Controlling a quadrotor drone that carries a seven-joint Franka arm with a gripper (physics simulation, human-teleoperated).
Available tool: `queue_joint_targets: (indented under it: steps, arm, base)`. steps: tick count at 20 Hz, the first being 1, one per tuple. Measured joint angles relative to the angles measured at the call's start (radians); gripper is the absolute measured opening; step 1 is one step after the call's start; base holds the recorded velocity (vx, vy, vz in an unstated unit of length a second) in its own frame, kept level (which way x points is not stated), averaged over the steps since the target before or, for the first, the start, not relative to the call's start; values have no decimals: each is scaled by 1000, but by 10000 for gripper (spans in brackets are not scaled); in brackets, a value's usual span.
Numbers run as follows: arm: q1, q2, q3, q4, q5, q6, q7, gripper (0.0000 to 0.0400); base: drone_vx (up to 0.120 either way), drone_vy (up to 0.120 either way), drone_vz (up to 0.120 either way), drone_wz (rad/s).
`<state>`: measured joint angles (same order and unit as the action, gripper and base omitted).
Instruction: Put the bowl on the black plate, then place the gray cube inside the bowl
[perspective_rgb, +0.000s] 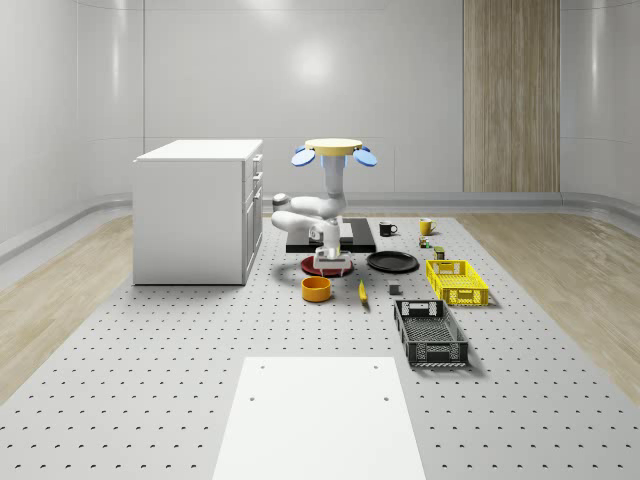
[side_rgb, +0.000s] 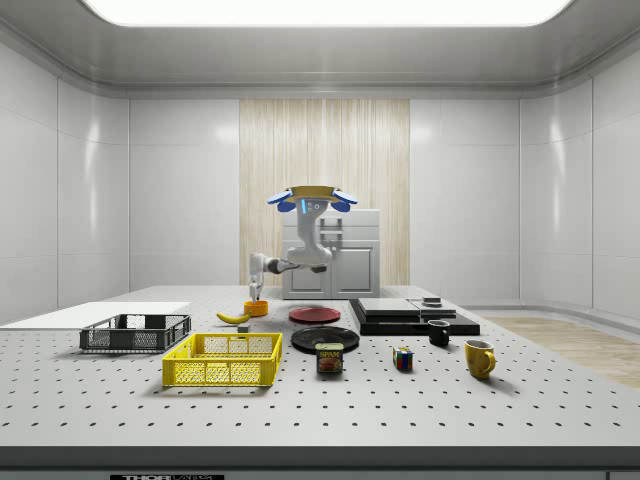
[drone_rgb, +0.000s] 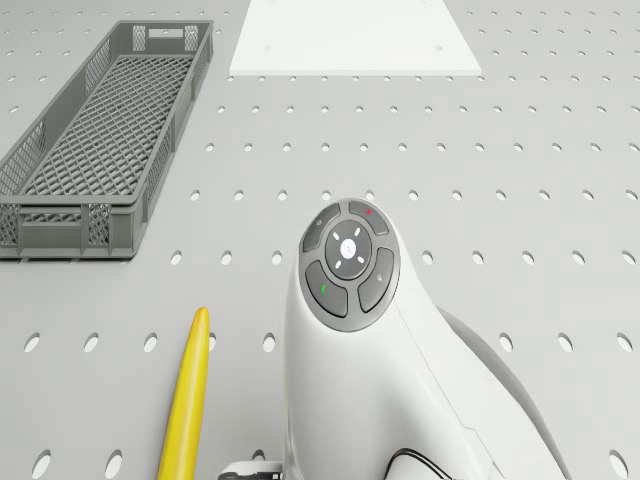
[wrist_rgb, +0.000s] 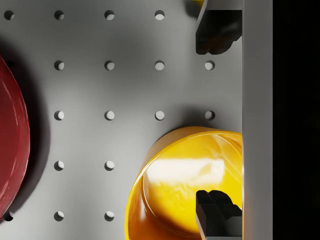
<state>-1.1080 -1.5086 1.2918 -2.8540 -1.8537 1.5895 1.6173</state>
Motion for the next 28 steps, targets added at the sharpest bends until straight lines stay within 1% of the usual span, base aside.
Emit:
queue_joint_targets:
  steps: [5, 9, 13, 20, 28]
  arm:
    - [-14, -3, -51, 24, -47, 25, -4, 400]
    - [-50, 5, -56, 60, -53, 30, -2, 400]
    - [-55, 5, -55, 82, -51, 37, -17, 400]
    - [-61, 2, -72, 101, -65, 53, -28, 400]
    - [-77, 2, -89, 109, -80, 61, -16, 400]
  base:
    - [0, 0, 0, 0]
    - [0, 0, 0, 0]
    - [0, 0, 0, 0]
    - [0, 0, 0, 0]
    - [0, 0, 0, 0]
